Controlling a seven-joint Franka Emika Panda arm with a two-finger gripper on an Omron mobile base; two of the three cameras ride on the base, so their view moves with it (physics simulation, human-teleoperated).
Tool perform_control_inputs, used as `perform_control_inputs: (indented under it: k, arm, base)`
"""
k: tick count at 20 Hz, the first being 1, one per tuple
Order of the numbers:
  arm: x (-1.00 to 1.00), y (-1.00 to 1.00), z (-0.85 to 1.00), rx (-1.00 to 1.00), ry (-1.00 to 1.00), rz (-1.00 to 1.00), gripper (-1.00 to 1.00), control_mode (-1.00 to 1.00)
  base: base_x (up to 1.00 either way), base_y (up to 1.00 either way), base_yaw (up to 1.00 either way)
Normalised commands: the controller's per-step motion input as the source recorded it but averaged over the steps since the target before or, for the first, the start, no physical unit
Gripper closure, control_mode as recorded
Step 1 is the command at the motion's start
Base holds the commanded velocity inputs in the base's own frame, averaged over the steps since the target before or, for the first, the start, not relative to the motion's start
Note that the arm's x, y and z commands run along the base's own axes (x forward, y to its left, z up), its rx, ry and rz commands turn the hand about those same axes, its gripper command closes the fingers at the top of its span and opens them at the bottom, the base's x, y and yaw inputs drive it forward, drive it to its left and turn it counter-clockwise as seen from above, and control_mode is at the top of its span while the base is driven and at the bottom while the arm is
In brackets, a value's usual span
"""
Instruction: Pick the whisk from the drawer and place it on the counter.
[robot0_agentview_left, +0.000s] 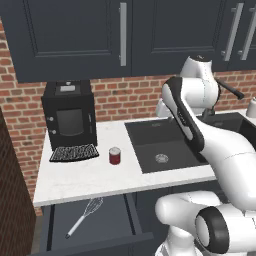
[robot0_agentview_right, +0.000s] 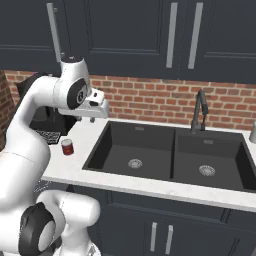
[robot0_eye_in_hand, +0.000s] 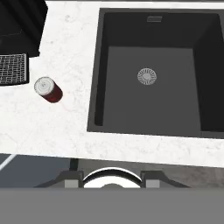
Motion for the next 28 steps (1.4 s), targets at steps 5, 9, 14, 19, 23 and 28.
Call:
perform_control_inputs:
  k: [5, 9, 14, 19, 23, 28]
  arm:
    - [-0.15, 0.03, -0.04, 0.00, 0.00, 0.00, -1.00, -1.00]
    - [-0.54, 0.68, -0.27, -0.01, -0.01, 0.00, -1.00, -1.00]
    - [-0.48, 1.00, -0.32, -0.02, 0.00, 0.00, -1.00, -1.00]
    - [-0.13, 0.99, -0.31, 0.00, 0.00, 0.00, -1.00, -1.00]
    - [-0.03, 0.77, -0.30, 0.00, 0.01, 0.00, -1.00, -1.00]
    - [-0.05, 0.57, -0.36, 0.05, 0.05, 0.00, -1.00, -1.00]
  base:
    - [0.00, 0.00, 0.00]
    - [0.00, 0.00, 0.00]
    - [0.00, 0.00, 0.00]
    - [0.00, 0.00, 0.00]
    - [0.00, 0.00, 0.00]
    - [0.00, 0.00, 0.00]
